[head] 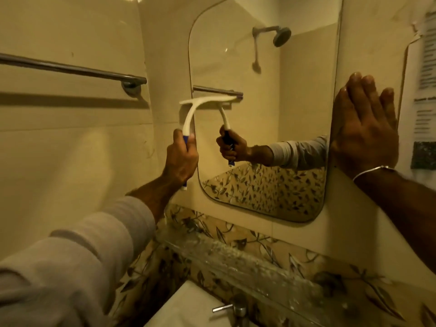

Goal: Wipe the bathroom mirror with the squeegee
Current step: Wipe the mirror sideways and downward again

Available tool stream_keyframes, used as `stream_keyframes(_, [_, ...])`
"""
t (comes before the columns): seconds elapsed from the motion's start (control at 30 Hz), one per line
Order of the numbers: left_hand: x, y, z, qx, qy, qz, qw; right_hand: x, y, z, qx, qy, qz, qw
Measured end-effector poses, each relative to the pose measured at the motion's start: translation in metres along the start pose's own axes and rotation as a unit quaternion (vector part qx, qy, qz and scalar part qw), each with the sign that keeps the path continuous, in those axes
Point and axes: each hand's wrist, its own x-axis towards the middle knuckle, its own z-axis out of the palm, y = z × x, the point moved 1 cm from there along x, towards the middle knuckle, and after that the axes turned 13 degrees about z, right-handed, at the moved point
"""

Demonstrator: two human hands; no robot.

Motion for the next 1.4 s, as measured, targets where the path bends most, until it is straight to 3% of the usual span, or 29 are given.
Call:
stream_keyframes(0.13, [-0.084, -0.026, 0.005, 0.021, -0.051, -0.034, 0.998, 0.006, -0.023, 0.03, -0.006, -0.06, 0.011, 0.998])
stream_keyframes(0.37, [-0.193, -0.056, 0.004, 0.043, -0.161, -0.124, 0.978, 0.007, -0.022, 0.027, -0.024, -0.038, 0.006, 0.999])
stream_keyframes(0.47, [-0.227, -0.059, 0.004, 0.113, -0.214, -0.118, 0.963, 0.006, -0.022, 0.028, -0.026, -0.044, -0.001, 0.999])
stream_keyframes(0.57, [-0.238, -0.049, 0.0, 0.09, -0.194, -0.106, 0.971, 0.007, -0.021, 0.029, -0.027, -0.042, -0.007, 0.999])
stream_keyframes(0.8, [-0.228, -0.028, -0.005, 0.071, -0.152, -0.194, 0.967, 0.007, -0.02, 0.029, -0.041, -0.044, -0.011, 0.998])
stream_keyframes(1.23, [-0.163, 0.029, -0.009, -0.02, -0.083, -0.104, 0.991, 0.01, -0.021, 0.018, -0.057, -0.113, 0.0, 0.992])
stream_keyframes(1.4, [-0.129, 0.074, -0.014, -0.045, -0.059, -0.062, 0.995, 0.011, -0.031, 0.004, -0.082, -0.219, 0.052, 0.971])
